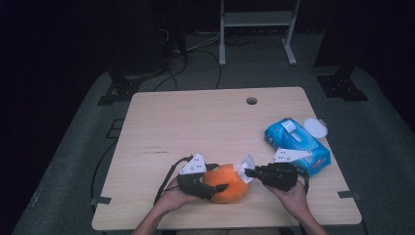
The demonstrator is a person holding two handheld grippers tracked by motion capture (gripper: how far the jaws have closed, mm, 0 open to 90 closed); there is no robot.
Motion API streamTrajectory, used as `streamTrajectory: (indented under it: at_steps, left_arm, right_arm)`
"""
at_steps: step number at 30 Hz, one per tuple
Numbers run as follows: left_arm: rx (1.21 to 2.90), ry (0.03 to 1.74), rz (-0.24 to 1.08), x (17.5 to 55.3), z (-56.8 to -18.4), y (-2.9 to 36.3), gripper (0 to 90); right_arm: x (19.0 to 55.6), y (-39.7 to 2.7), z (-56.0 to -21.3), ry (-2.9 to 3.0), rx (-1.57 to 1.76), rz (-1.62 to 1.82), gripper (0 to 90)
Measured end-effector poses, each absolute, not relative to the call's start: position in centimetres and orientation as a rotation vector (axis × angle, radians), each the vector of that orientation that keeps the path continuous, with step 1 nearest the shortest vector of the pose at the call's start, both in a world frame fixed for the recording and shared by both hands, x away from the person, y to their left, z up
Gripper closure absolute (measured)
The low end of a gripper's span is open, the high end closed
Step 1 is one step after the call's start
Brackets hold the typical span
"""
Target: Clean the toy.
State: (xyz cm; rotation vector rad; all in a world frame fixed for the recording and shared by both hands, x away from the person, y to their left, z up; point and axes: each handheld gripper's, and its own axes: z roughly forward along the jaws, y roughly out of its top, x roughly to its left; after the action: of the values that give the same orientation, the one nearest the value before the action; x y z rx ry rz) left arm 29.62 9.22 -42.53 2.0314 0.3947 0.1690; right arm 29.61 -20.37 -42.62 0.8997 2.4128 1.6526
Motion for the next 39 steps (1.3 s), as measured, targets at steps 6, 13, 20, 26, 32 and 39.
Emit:
streamTrajectory:
  at_steps: [6,13,20,26,32,39]
  left_arm:
    - [2.053,0.366,0.208,29.3,-42.4,7.6,26.7]
    - [2.040,0.378,0.185,29.4,-42.5,8.4,27.5]
    - [2.030,0.384,0.152,29.7,-42.7,9.3,27.0]
    - [2.033,0.388,0.165,29.6,-42.5,8.5,26.4]
    - [2.062,0.363,0.212,29.1,-42.3,7.1,24.4]
    - [2.021,0.391,0.168,29.7,-41.9,8.4,10.2]
  right_arm:
    - [29.2,-18.5,-41.1,2.400,0.785,1.704,80.6]
    - [29.6,-19.5,-41.9,2.420,0.824,1.657,80.7]
    - [30.0,-20.9,-43.2,2.431,0.920,1.677,80.6]
    - [29.7,-20.2,-42.4,2.419,0.889,1.677,80.7]
    - [28.8,-17.9,-40.9,2.417,0.744,1.683,80.6]
    - [29.2,-18.8,-41.5,2.428,0.773,1.684,80.7]
